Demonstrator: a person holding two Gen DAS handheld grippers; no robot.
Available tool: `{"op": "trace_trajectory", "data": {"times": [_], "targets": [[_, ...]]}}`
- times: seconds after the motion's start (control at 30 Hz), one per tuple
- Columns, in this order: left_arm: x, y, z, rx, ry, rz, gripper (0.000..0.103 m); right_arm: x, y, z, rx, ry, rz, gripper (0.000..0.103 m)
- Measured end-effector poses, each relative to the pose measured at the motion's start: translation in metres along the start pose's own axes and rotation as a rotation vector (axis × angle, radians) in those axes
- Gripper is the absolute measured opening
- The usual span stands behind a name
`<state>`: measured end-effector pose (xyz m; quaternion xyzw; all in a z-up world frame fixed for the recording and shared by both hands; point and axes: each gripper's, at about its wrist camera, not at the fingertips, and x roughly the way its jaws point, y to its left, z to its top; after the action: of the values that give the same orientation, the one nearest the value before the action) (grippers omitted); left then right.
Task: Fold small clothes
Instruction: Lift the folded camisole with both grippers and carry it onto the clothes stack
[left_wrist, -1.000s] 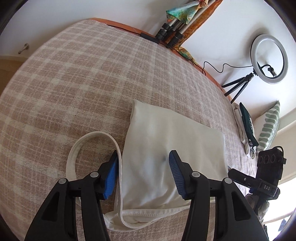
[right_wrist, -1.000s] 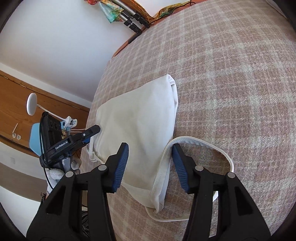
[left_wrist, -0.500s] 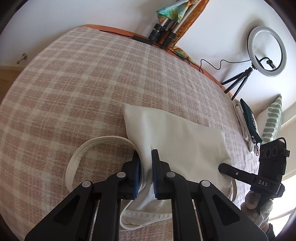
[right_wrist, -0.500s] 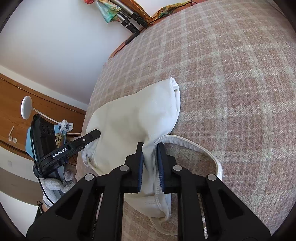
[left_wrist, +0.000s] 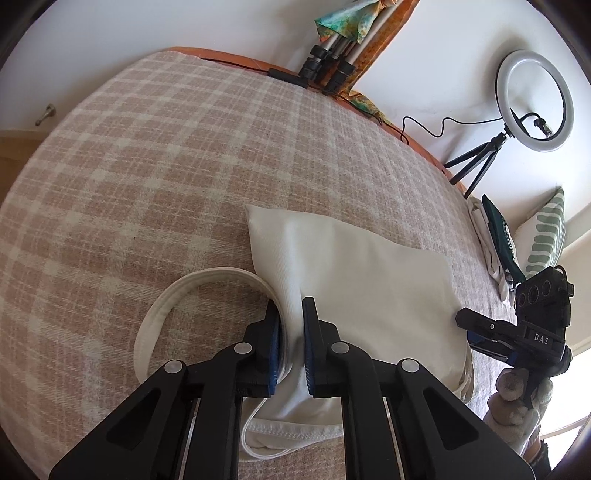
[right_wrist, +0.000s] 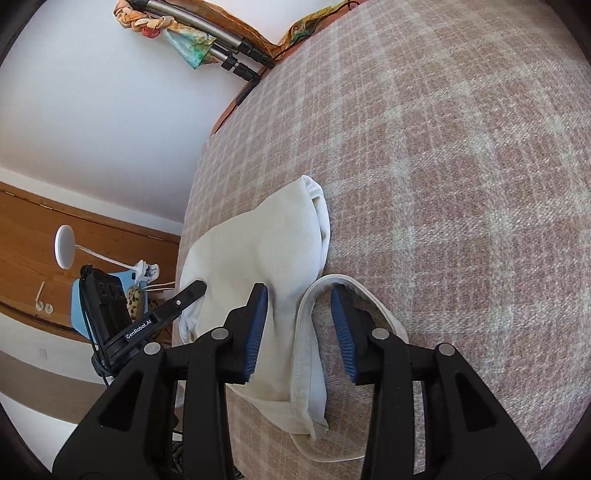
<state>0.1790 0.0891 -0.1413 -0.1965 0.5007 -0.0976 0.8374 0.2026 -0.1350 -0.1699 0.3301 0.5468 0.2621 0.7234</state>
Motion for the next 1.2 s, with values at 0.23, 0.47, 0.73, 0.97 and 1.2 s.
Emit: {"op": "trace_trajectory", "data": {"times": [0.23,0.47,0.73,0.97,1.2], "targets": [[-0.002,-0.005,-0.001,0.009,-0.013,0.019,0.008,0.017,0.018,-0.009,-0.082,0.017,-0.04,0.015],[-0.025,-0.025,-0.008,0.058,-0.074,0.014,0.008,-0.013,0.035,-0.014,-0.131,-0.048,-0.052,0.013],[-0.054,-0.068,-0.018,0.128,-0.148,-0.048,0.008,-0.073,0.051,-0.03,-0.223,-0.138,-0.109,0.013],[-0.059,-0.135,-0.024,0.234,-0.184,-0.135,0.007,-0.146,0.038,-0.043,-0.221,-0.227,-0.164,0.013],[-0.037,-0.214,-0.038,0.361,-0.17,-0.207,0.008,-0.219,0.003,-0.047,-0.178,-0.322,-0.244,0.013]]}}
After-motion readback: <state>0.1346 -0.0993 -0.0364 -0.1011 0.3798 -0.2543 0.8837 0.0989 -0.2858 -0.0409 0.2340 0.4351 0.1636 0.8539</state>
